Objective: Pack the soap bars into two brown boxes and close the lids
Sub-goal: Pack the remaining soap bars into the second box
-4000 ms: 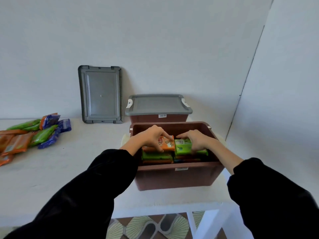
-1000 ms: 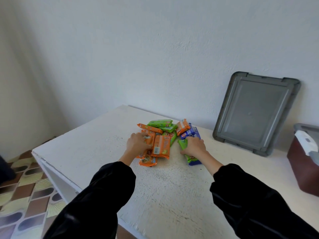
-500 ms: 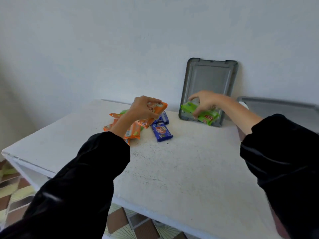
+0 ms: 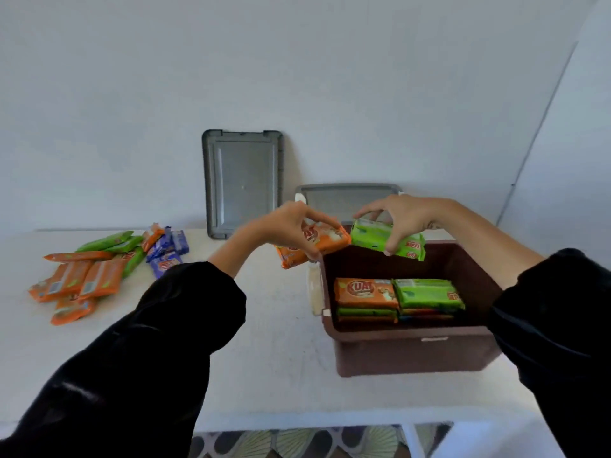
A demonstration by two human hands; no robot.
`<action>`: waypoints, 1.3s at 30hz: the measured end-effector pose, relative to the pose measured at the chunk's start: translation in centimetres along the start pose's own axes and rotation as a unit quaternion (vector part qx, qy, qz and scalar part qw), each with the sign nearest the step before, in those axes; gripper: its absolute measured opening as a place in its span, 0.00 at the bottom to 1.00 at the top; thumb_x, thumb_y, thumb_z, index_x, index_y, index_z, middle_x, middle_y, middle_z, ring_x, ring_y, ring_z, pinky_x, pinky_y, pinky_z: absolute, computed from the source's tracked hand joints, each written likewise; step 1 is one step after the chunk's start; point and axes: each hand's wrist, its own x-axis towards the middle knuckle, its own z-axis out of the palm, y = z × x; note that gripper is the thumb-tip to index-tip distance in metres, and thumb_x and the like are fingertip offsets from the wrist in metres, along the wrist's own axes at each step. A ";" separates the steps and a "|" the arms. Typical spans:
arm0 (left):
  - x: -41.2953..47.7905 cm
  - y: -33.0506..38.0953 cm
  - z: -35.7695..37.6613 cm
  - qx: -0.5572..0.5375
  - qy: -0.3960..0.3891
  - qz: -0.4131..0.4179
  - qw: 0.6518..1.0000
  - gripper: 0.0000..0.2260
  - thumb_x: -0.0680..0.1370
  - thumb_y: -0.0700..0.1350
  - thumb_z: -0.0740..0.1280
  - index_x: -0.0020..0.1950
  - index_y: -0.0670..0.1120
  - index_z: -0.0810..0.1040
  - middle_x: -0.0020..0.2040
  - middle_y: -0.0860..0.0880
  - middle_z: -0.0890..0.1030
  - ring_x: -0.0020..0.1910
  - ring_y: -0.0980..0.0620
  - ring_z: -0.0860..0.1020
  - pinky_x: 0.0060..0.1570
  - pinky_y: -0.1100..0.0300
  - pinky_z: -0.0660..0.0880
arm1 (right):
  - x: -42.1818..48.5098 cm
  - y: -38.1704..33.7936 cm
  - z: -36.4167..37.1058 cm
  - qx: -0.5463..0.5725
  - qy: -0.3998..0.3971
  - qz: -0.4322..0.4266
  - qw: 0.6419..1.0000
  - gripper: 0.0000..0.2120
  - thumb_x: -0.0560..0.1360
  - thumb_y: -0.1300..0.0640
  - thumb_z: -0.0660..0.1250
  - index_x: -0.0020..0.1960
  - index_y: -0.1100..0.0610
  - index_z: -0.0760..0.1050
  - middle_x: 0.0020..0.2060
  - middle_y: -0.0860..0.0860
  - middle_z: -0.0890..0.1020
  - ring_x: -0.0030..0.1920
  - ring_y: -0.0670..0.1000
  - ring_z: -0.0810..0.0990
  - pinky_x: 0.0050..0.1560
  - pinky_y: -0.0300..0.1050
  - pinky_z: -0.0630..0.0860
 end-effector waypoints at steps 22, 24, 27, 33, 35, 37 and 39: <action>7.0 3.1 11.6 0.129 -0.079 0.017 0.988 0.32 0.67 0.48 0.75 0.69 0.49 0.69 0.65 0.48 0.75 0.63 0.50 0.72 0.63 0.59 0.67 | -0.9 11.8 11.3 -0.053 0.074 0.009 0.996 0.37 0.65 0.55 0.76 0.71 0.49 0.66 0.63 0.54 0.68 0.64 0.55 0.67 0.64 0.44 0.63; 7.4 3.3 12.1 0.186 -0.079 0.029 0.979 0.32 0.68 0.49 0.75 0.70 0.50 0.69 0.65 0.48 0.74 0.63 0.49 0.71 0.63 0.56 0.68 | -0.8 11.7 11.4 -0.066 0.087 0.011 0.994 0.37 0.65 0.54 0.76 0.70 0.48 0.66 0.60 0.54 0.70 0.61 0.55 0.69 0.62 0.45 0.66; 7.6 3.9 12.6 0.239 -0.076 0.053 0.967 0.32 0.68 0.48 0.75 0.70 0.49 0.69 0.64 0.48 0.72 0.63 0.48 0.71 0.61 0.55 0.68 | -1.0 12.0 11.5 -0.067 0.099 -0.002 0.993 0.33 0.66 0.57 0.75 0.69 0.48 0.68 0.59 0.54 0.71 0.60 0.54 0.70 0.60 0.45 0.67; 7.1 2.2 11.8 0.232 -0.049 0.055 0.970 0.29 0.69 0.48 0.73 0.69 0.49 0.70 0.64 0.48 0.72 0.61 0.49 0.71 0.57 0.56 0.70 | 0.5 10.4 10.9 -0.056 0.125 -0.015 0.990 0.29 0.68 0.58 0.73 0.67 0.49 0.70 0.55 0.53 0.71 0.56 0.52 0.72 0.56 0.43 0.69; 7.3 2.2 11.8 0.233 -0.047 0.055 0.970 0.29 0.69 0.48 0.73 0.69 0.49 0.70 0.64 0.48 0.71 0.62 0.49 0.71 0.58 0.55 0.70 | 0.5 10.3 10.7 -0.060 0.114 -0.005 0.992 0.30 0.68 0.57 0.73 0.68 0.48 0.70 0.55 0.52 0.71 0.56 0.52 0.72 0.56 0.42 0.69; 7.3 2.7 12.0 0.205 -0.045 0.060 0.976 0.29 0.70 0.49 0.73 0.69 0.49 0.70 0.63 0.48 0.73 0.61 0.49 0.72 0.59 0.56 0.70 | 0.1 10.4 10.4 -0.053 0.091 0.009 0.994 0.30 0.68 0.55 0.73 0.68 0.49 0.69 0.57 0.52 0.72 0.58 0.52 0.72 0.57 0.43 0.68; 7.0 3.2 11.7 0.128 -0.011 0.070 0.989 0.26 0.71 0.50 0.72 0.67 0.47 0.72 0.61 0.47 0.76 0.59 0.50 0.74 0.58 0.59 0.71 | -0.4 9.8 9.5 -0.003 0.081 0.009 0.997 0.29 0.68 0.53 0.73 0.68 0.52 0.70 0.60 0.52 0.75 0.60 0.52 0.73 0.58 0.43 0.69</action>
